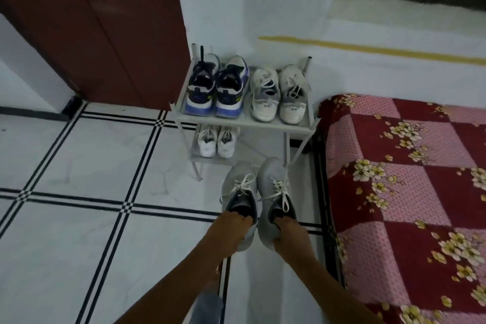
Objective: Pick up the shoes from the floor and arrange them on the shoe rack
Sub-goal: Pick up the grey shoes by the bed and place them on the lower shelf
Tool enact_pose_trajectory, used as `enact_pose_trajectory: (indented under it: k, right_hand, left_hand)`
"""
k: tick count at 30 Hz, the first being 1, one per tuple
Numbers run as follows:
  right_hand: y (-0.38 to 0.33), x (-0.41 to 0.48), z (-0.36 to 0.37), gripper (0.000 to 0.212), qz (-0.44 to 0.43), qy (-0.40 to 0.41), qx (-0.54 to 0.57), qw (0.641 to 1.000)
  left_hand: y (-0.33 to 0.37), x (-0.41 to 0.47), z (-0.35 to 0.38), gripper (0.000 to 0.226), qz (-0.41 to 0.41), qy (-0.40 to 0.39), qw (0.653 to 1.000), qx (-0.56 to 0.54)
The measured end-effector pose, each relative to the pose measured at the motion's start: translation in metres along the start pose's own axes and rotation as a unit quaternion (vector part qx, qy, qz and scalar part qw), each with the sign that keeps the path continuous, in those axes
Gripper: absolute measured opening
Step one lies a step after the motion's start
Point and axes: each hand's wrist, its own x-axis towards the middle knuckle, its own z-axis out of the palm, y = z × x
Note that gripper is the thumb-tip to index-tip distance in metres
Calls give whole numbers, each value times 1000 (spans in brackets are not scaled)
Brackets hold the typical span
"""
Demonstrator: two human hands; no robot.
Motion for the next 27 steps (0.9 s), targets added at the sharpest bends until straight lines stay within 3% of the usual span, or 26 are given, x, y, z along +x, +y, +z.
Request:
enact_pose_trajectory:
  k: [4,11,14,20,27]
  right_hand:
    - [8,107,5,42,7,16,15,1000]
    - [34,249,18,37,-21,106,-4,994]
    - [52,305,33,28,-52,150,-16,987]
    - [87,389,73,36,-93,214,-57,971]
    - [111,436,92,41,-103,223,-59,967]
  left_hand:
    - [-62,90,7,31,11,7,1000,-13]
    - [-121,224,20,39,-9,38,999,-9]
    - [-140,280,46,34,-29,112,993,-5]
    - [-180,355,96,40,-19,173,985,7]
    - [-202,398,125,33,22,228,973,20]
